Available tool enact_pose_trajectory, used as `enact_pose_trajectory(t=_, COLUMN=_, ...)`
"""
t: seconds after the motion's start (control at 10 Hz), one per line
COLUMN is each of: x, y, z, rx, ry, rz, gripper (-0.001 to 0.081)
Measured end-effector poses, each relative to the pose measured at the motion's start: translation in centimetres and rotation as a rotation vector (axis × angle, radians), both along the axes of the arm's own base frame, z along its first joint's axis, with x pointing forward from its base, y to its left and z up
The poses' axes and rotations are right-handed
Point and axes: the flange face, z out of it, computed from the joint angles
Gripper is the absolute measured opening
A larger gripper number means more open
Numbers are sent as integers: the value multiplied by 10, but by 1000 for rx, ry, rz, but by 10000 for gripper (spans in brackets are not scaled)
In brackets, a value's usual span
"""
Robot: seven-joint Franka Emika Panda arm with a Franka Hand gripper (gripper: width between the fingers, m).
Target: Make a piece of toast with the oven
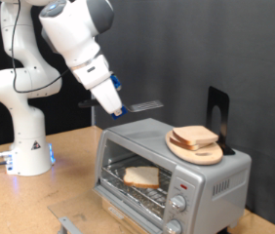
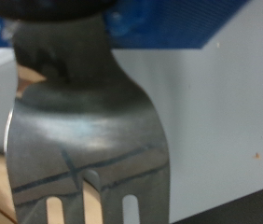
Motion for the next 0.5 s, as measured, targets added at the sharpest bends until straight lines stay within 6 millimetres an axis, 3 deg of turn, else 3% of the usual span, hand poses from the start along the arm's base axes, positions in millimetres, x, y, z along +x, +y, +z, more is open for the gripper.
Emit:
enact_pose_trajectory(t=0.3, x=2, y=52, z=12, rx=-82, ry=9, rz=56, gripper=395)
enact_pose_trajectory(t=0.5, x=-1, y=77, z=5, rx=-147, ry=40, rz=81, gripper=395)
